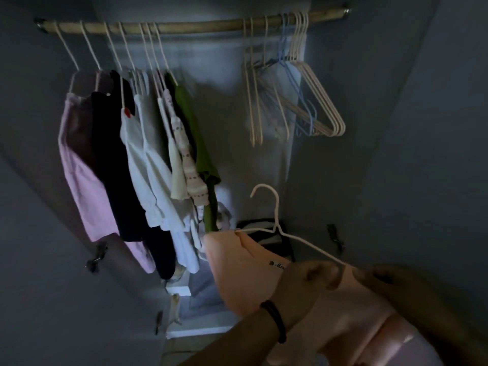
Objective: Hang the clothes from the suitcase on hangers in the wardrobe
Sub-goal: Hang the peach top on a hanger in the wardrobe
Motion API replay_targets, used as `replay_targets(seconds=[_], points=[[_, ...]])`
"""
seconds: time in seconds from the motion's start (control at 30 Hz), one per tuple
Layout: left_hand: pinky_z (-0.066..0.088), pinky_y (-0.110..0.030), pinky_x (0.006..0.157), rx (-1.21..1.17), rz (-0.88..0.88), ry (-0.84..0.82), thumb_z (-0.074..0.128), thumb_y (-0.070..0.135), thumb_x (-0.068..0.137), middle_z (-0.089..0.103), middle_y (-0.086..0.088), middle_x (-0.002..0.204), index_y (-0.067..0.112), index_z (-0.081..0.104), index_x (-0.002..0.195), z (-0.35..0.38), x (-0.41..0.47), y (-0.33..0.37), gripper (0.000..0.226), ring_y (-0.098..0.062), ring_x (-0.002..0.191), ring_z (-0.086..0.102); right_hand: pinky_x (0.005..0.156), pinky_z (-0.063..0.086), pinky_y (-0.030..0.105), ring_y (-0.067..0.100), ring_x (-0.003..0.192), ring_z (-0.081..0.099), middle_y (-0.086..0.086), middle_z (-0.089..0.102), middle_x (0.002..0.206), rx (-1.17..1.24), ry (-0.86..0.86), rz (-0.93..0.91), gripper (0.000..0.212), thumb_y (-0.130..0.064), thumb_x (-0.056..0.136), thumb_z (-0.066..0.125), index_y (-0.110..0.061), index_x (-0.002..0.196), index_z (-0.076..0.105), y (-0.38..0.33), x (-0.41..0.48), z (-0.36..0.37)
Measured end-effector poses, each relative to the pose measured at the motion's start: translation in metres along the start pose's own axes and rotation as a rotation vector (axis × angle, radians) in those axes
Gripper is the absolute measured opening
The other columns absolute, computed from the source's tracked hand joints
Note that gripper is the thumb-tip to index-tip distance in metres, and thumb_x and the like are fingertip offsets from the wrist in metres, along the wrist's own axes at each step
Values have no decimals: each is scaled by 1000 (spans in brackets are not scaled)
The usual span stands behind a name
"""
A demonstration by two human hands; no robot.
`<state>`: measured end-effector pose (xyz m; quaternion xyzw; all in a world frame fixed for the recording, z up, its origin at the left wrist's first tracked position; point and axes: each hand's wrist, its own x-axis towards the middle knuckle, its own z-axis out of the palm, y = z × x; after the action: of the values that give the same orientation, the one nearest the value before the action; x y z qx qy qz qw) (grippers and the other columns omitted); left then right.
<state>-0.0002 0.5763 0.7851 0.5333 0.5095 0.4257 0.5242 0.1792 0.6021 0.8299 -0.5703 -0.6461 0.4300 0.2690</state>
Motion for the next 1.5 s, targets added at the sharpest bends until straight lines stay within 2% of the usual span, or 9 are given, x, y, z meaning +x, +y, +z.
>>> replay_targets(seconds=[0.13, 0.23, 0.37, 0.5, 0.7, 1.03, 1.2, 1.33, 1.5], points=[[51, -18, 78, 20, -2, 64, 57, 27, 93, 71, 5, 86, 17, 73, 94, 12, 13, 12, 19, -3, 84, 63, 46, 36, 12, -6, 43, 49, -3, 57, 46, -11, 29, -3, 36, -9, 90, 58, -10, 54, 63, -5, 6, 11], [49, -16, 71, -17, 38, 192, 61, 24, 90, 68, 6, 77, 10, 73, 87, 2, 23, 21, 19, -3, 75, 62, 69, 48, 27, 4, 62, 58, 8, 68, 66, 7, 1, -30, 29, -11, 92, 54, -8, 67, 69, -19, 16, 23], [45, -22, 66, -57, 132, 322, 60, 25, 91, 56, -5, 66, 1, 63, 75, -25, 36, 40, 29, -5, 66, 53, 62, 41, 6, -11, 66, 58, -8, 68, 73, 28, -8, -166, 21, -9, 93, 52, -15, 82, 70, -52, 32, 38], [43, -24, 67, -40, 209, 403, 56, 26, 94, 52, -15, 73, -5, 57, 79, -58, 51, 67, 34, -11, 70, 51, 70, 47, 14, 3, 82, 64, -5, 71, 85, 155, -35, -250, 19, -16, 94, 51, -22, 92, 69, -86, 53, 55], [52, -42, 83, -110, 170, 458, 57, 30, 93, 62, -6, 78, 20, 65, 68, -117, 74, 103, 28, -23, 83, 60, 77, 54, 21, 8, 91, 66, -1, 70, 99, 260, -60, -370, 20, -18, 95, 50, -19, 107, 67, -136, 85, 78], [46, -36, 96, -199, 163, 513, 46, 17, 99, 64, -3, 103, 17, 66, 91, -196, 134, 174, 22, -19, 96, 59, 86, 51, 53, 42, 92, 59, 19, 65, 89, 463, 83, -416, 27, -19, 99, 43, -17, 83, 65, -212, 146, 106], [46, -30, 93, -233, 249, 522, 48, 17, 98, 63, -1, 96, 16, 65, 88, -235, 154, 208, 20, -14, 91, 58, 76, 51, 43, 35, 82, 59, 16, 63, 82, 468, 101, -517, 31, -18, 99, 41, -18, 77, 62, -258, 173, 107], [50, -30, 85, -227, 249, 513, 46, 18, 98, 64, -5, 94, 13, 67, 91, -262, 166, 219, 22, -19, 89, 59, 55, 41, 16, 14, 64, 51, 2, 56, 69, 448, 105, -546, 35, -15, 99, 39, -21, 70, 57, -278, 194, 121], [46, -38, 98, -246, 148, 567, 49, 16, 96, 64, -4, 102, 12, 66, 79, -287, 180, 209, 25, -23, 99, 57, 53, 41, 15, 23, 67, 53, 19, 59, 80, 465, 77, -512, 32, -14, 99, 39, 8, 90, 61, -281, 218, 147]])
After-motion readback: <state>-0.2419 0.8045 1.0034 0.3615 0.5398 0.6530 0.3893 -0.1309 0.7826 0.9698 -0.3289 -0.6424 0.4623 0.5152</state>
